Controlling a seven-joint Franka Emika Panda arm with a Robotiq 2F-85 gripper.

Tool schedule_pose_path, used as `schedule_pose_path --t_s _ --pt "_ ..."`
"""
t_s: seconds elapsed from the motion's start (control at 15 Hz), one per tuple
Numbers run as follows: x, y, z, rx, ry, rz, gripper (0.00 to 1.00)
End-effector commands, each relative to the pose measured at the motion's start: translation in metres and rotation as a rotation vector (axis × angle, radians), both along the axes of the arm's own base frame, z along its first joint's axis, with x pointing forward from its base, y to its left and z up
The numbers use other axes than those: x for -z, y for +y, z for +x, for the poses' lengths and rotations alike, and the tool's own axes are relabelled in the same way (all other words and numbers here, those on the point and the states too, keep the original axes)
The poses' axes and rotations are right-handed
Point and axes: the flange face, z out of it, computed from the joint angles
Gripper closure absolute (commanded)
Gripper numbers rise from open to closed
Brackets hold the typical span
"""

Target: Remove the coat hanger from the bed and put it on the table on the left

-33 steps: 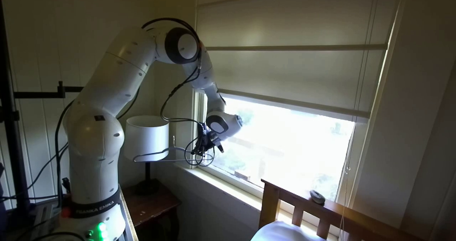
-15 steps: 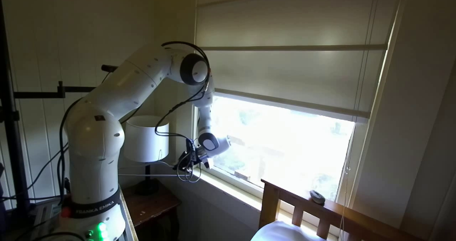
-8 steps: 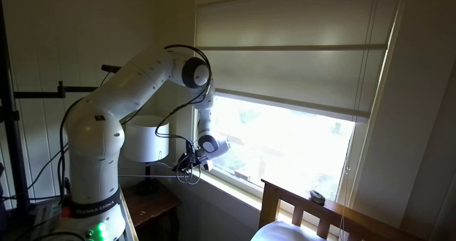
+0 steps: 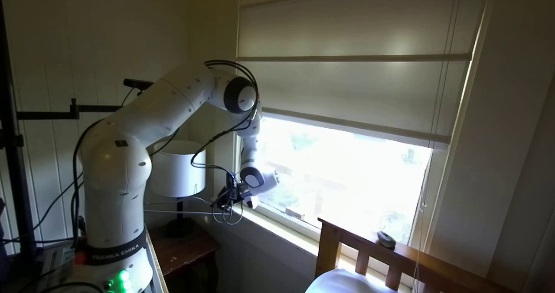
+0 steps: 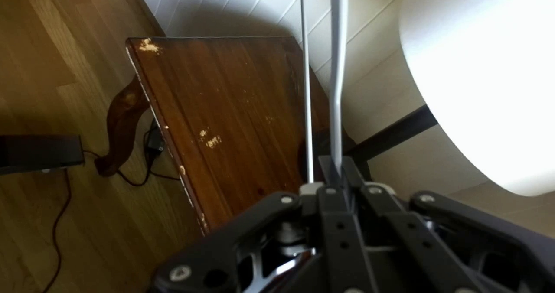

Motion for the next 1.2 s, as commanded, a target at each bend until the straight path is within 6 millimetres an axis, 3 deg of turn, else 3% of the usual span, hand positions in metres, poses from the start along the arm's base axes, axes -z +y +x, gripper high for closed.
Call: schedule_pose_path --t_s 0.0,0.2,0.6,0.8,1.0,1.13 --pt "0.026 0.027 -0.003 0.056 0.058 0.039 0.99" --pt "0.049 0.034 -0.027 0.085 0.156 0.066 0.99" --pt "0.089 0.025 -0.074 0.108 0.297 0.005 0.99" --pt "0.093 0.021 -0.073 0.090 0.279 0.016 0.96" --pt "0.095 0.018 -0.076 0.092 0.283 0.016 0.99" --pt "0.091 0.024 -0.075 0.179 0.248 -0.028 0.99"
